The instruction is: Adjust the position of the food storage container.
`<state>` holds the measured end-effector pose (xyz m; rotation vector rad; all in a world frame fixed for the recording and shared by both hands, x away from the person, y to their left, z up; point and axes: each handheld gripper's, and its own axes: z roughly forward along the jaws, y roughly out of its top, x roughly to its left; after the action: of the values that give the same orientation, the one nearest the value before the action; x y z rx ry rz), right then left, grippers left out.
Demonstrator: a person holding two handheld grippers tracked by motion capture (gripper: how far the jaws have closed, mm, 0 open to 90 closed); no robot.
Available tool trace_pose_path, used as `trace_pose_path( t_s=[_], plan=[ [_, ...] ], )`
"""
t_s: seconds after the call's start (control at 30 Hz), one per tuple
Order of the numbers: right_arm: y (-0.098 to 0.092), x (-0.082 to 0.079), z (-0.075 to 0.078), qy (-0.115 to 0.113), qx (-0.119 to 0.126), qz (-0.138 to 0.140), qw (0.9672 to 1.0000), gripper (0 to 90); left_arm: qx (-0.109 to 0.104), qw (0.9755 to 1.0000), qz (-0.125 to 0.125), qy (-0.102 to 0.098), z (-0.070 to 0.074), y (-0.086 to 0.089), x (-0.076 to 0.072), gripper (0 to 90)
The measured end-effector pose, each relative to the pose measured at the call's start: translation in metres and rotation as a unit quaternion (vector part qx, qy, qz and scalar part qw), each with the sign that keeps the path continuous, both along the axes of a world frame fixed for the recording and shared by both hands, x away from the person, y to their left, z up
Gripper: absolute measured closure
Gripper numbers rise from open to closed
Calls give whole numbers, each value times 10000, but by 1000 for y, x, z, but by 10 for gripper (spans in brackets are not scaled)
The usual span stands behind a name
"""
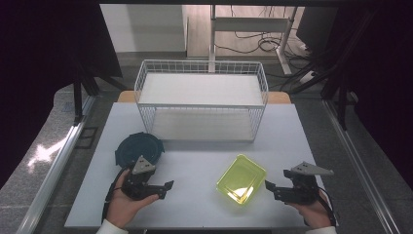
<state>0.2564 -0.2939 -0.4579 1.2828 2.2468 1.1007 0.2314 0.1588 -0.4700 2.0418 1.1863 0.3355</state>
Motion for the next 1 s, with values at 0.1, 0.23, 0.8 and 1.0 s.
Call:
trace_pose_path(
  t_s=[0.1, 0.23, 0.8, 1.0],
  plan=[
    [0, 1, 0, 15, 0, 14, 10000, 173, 36, 10000, -38, 30, -1, -2, 2, 208],
    [1, 1, 0, -14, -33, 48, 10000, 173, 65, 9999, -61, 63, -2, -4, 3, 209],
    [7, -4, 6, -169, -90, 23, 9998, 182, -133, 9999, -64, -38, 5, 8, -3, 224],
    [6, -1, 4, -119, -134, 33, 9998, 184, -258, 9996, 84, -95, 11, 24, -2, 228]
  ],
)
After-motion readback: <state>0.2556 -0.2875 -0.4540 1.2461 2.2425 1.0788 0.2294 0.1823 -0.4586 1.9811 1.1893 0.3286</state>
